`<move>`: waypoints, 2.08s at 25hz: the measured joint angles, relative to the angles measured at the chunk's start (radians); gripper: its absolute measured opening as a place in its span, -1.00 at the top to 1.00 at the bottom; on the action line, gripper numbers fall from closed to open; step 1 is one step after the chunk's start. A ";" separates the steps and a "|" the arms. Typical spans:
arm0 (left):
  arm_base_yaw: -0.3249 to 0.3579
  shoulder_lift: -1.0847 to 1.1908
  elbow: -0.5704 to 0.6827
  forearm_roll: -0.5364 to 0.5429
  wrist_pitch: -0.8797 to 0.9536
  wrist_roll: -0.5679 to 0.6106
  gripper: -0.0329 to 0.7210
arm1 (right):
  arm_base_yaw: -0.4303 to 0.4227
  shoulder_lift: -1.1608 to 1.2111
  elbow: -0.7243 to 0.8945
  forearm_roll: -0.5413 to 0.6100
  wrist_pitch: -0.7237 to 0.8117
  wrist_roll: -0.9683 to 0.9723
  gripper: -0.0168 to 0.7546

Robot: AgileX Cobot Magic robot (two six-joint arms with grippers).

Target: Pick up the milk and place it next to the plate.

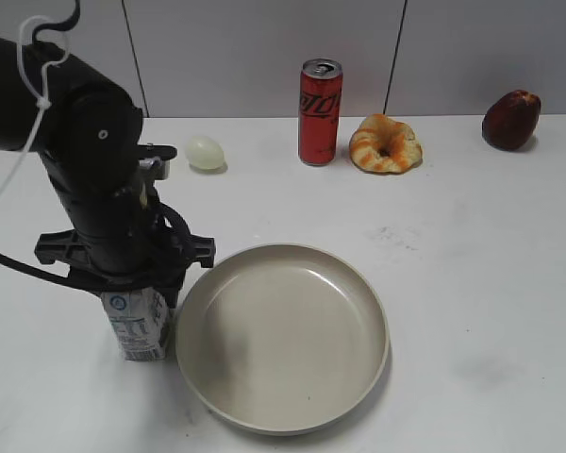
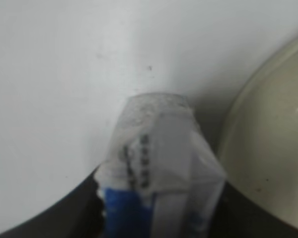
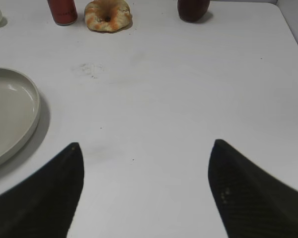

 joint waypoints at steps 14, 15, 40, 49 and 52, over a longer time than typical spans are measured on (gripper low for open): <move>0.152 -0.232 -0.005 -0.034 0.019 0.255 -0.83 | 0.000 0.000 0.000 0.000 0.000 0.000 -0.57; 0.184 -0.264 -0.012 -0.034 0.030 0.288 -0.81 | 0.000 0.000 0.000 0.000 0.000 0.000 -0.57; 0.786 -0.658 -0.066 -0.118 0.365 0.764 -0.65 | 0.000 0.000 0.000 0.000 0.000 0.000 -0.57; 0.786 -1.110 0.252 -0.134 0.370 0.764 -0.62 | 0.000 0.000 0.000 0.000 0.000 0.000 -0.57; 0.786 -1.252 0.371 -0.136 0.330 0.764 -0.61 | 0.000 0.000 0.000 0.000 0.000 0.000 -0.57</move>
